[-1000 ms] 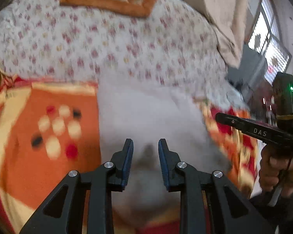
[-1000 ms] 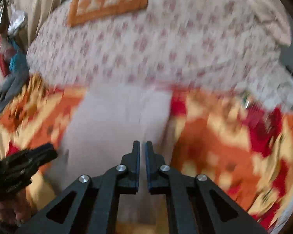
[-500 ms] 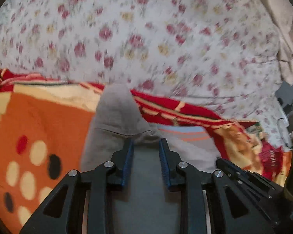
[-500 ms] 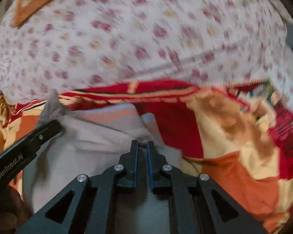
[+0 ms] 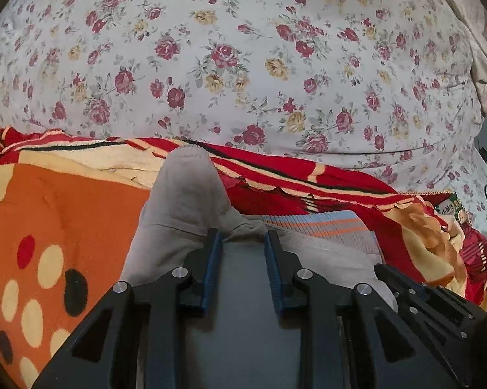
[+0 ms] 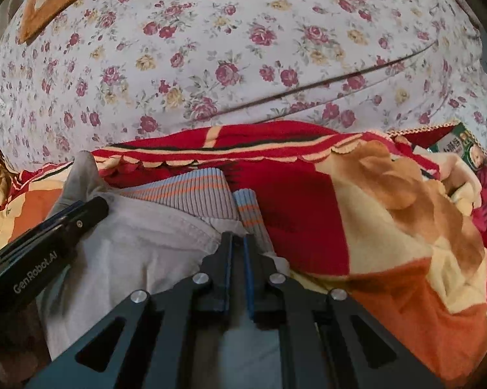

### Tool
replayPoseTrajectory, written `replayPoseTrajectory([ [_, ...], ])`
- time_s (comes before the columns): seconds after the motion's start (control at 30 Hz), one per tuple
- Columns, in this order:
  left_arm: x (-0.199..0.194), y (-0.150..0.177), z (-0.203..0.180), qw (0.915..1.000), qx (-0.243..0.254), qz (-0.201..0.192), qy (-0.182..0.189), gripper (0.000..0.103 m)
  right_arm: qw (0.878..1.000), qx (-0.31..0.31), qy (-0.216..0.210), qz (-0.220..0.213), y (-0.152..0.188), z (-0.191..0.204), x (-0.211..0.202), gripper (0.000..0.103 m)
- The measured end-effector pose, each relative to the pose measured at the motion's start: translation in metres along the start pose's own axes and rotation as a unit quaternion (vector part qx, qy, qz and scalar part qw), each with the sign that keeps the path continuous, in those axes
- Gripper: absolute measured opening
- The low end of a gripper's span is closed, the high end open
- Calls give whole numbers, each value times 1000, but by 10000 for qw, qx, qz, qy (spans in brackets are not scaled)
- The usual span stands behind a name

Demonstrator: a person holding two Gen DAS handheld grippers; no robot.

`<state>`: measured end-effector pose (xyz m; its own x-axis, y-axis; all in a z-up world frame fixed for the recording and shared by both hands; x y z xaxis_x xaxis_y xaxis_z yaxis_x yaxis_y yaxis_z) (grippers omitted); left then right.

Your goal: Fold large clothes

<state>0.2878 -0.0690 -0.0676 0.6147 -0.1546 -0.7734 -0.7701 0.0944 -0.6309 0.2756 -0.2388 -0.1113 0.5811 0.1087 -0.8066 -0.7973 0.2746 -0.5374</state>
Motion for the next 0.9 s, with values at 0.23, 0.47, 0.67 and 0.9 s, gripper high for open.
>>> replayPoseTrajectory([
  [0.23, -101, -12, 24, 9974, 120, -305, 645, 52, 9921, 538, -987, -557, -15, -28, -105, 39],
  [0.47, -129, 58, 50, 9943, 410, -156, 977, 64, 9811, 847, -1323, -1134, 19, -79, -194, 82],
  [0.67, -101, 95, 48, 9875, 245, 41, 1558, 64, 9695, 1375, -2016, -249, 32, -79, -152, 82],
  [0.9, -93, 96, 55, 9808, -13, -155, 1943, 64, 9647, 1639, -1954, 657, 38, -62, -79, 82],
])
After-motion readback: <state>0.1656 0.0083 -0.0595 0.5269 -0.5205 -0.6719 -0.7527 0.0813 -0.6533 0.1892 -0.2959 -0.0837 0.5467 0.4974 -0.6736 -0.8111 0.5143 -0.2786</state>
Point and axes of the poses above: each gripper's, at about its wrist camera, not at the fingertips, and x roughly the way its jaws point, z to its left, y to its underside, the point moved 4 cm from there along x, roughly the way its jaws point, and after that the axes turned 12 degrees about x, right-handed, at the moved point
